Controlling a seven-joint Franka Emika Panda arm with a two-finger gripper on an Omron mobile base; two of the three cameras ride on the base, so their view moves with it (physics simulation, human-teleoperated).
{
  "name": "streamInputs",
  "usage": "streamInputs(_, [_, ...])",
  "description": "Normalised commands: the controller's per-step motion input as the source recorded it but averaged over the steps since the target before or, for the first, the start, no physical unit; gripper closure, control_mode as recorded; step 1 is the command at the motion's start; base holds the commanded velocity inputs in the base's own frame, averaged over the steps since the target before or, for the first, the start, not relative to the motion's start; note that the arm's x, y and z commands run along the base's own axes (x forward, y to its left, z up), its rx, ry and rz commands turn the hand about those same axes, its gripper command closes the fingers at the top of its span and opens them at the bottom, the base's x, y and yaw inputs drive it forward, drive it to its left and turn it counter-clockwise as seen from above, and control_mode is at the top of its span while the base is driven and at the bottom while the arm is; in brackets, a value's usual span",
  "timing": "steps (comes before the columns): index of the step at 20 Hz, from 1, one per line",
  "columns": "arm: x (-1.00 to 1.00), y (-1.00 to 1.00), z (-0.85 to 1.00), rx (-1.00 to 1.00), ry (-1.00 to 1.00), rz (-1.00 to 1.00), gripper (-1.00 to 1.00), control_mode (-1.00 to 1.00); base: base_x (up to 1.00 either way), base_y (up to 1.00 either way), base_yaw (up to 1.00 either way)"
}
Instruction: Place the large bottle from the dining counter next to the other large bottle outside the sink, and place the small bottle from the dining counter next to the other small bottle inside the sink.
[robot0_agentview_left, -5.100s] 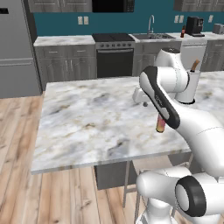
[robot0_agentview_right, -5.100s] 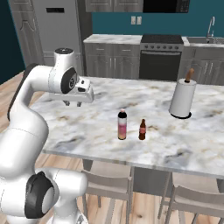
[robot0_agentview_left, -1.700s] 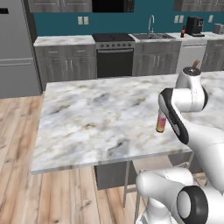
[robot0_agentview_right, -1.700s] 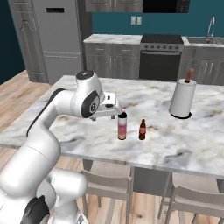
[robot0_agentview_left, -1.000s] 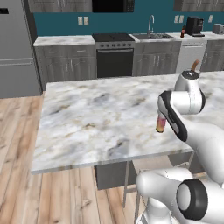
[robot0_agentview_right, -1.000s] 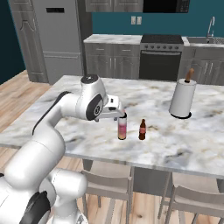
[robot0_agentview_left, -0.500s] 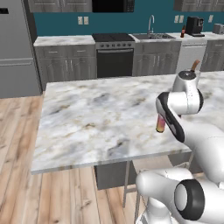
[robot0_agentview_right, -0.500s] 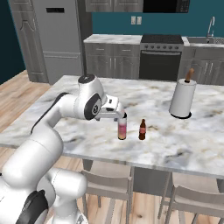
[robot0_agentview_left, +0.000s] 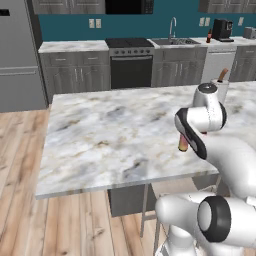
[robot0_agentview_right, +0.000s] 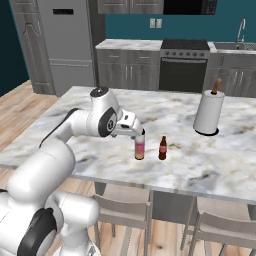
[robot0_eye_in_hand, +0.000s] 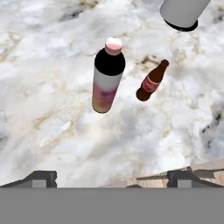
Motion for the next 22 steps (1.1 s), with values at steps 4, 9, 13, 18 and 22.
streamInputs(4, [0.39, -0.09, -0.07, 0.04, 0.0, 0.0, -1.0, -1.0, 0.0, 0.0, 0.0])
streamInputs(9, [0.22, -0.17, -0.03, 0.07, 0.0, 0.0, -1.0, -1.0, 0.0, 0.0, 0.0])
streamInputs(13, [0.13, -0.21, -0.04, 0.08, 0.0, 0.03, -1.0, -1.0, 0.0, 0.0, 0.0])
streamInputs(18, [0.18, -0.14, -0.11, 0.05, 0.0, 0.01, -1.0, -1.0, 0.0, 0.0, 0.0])
streamInputs(22, [0.29, -0.01, -0.17, 0.04, 0.0, 0.0, -1.0, -1.0, 0.0, 0.0, 0.0])
